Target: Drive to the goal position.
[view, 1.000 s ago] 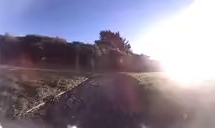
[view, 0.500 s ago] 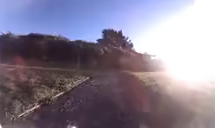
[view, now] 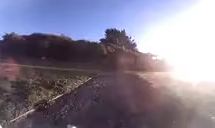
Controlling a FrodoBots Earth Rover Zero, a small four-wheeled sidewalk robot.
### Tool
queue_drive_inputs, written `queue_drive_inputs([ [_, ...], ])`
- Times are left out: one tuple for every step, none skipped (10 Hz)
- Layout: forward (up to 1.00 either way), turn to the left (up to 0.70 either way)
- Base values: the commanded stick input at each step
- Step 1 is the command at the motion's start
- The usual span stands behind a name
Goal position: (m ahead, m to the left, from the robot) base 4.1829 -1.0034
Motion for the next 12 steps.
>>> queue_drive_inputs([
  [0.45,0.27],
  [0.45,0.27],
  [0.45,0.27],
  [0.45,0.27],
  [0.45,0.27],
  [0.45,0.27],
  [0.45,0.27],
  [0.45,0.27],
  [0.45,0.27],
  [0.45,0.27],
  [0.45,0.27],
  [0.45,0.27],
])
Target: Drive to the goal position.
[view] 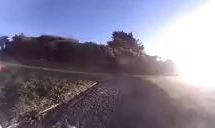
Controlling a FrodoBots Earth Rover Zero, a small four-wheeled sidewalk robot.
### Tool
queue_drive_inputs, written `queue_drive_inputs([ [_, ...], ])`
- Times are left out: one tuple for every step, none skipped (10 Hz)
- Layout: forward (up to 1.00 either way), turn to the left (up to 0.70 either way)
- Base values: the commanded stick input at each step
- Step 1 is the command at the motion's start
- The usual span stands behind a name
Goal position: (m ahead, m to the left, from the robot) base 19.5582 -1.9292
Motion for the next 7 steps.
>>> queue_drive_inputs([
  [0.45,0.27],
  [0.45,0.27],
  [0.45,0.27],
  [0.45,0.27],
  [0.45,0.27],
  [0.45,0.27],
  [0.45,0.27],
])
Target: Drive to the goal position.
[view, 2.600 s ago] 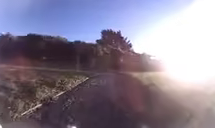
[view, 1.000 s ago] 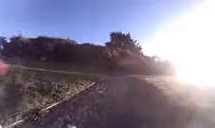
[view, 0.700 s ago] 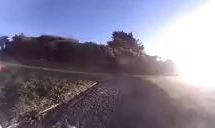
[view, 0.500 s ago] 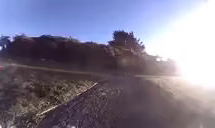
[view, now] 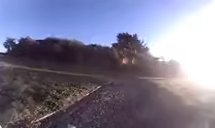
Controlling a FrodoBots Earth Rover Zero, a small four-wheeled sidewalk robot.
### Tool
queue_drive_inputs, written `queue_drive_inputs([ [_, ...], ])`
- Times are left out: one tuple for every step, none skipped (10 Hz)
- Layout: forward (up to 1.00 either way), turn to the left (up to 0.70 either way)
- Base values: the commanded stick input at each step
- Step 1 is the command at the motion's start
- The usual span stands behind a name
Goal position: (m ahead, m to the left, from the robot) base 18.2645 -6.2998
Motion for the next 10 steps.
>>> queue_drive_inputs([
  [0.54,0.0],
  [0.7,0.0],
  [0.7,0.0],
  [0.7,0.0],
  [0.7,-0.01],
  [0.7,-0.11],
  [0.7,-0.14],
  [0.7,-0.14],
  [0.7,-0.14],
  [0.7,-0.14],
])
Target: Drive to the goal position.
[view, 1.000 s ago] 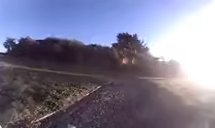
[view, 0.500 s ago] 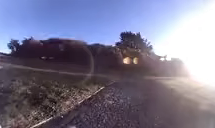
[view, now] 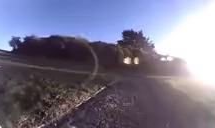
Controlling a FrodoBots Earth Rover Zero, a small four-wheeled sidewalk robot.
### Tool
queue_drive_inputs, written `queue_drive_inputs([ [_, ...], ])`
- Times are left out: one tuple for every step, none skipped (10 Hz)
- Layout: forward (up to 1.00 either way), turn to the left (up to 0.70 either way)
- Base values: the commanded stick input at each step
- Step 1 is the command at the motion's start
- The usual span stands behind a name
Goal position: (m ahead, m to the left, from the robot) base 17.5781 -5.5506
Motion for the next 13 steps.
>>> queue_drive_inputs([
  [0.7,-0.14],
  [0.7,-0.14],
  [0.7,-0.14],
  [0.7,-0.14],
  [0.7,-0.14],
  [0.7,-0.14],
  [0.7,-0.14],
  [0.7,-0.14],
  [0.7,-0.14],
  [0.7,-0.14],
  [0.7,-0.14],
  [0.7,-0.14],
  [0.7,-0.14],
])
